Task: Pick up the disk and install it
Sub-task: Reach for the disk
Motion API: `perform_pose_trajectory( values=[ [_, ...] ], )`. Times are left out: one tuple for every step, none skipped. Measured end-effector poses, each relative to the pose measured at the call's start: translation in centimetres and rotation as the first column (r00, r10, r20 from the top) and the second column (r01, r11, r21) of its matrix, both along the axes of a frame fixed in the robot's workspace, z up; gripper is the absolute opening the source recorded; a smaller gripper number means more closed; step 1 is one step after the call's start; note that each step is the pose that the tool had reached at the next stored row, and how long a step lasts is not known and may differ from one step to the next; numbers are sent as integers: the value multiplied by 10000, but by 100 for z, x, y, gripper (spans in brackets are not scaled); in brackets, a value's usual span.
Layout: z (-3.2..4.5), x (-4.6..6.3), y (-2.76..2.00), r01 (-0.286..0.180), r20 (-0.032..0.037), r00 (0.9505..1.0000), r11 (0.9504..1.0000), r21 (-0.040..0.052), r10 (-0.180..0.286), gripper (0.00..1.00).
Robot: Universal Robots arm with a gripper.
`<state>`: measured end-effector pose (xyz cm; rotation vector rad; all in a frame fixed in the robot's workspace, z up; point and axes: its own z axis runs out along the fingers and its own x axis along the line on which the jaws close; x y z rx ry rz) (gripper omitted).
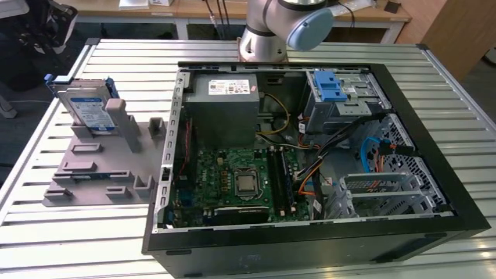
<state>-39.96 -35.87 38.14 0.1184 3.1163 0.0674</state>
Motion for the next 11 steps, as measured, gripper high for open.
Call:
perform_pose_trajectory(
  values=[
    [-3, -25, 8, 0, 0, 10000, 10000, 0, 0, 11],
    [-6, -50, 18, -1, -1, 10000, 10000, 1, 1, 11],
    [-9, -74, 27, -1, -1, 10000, 10000, 1, 1, 11],
    [-12, -97, 35, -1, -4, 10000, 10000, 1, 1, 11],
    [-14, -117, 41, -1, -5, 10000, 10000, 1, 1, 11],
    [-16, -138, 46, -2, -9, 10000, 10000, 1, 2, 11],
    [-18, -156, 50, -1, -13, 10000, 10000, 0, 1, 11],
    [-20, -173, 53, -1, -16, 10000, 10000, 1, 1, 11],
    [-21, -189, 54, -1, -22, 10000, 10000, 0, 1, 11],
    [-22, -200, 56, -1, -27, 10000, 10000, 1, 1, 11],
    [-24, -205, 56, -1, -29, 10000, 10000, 1, 1, 11]
  ],
)
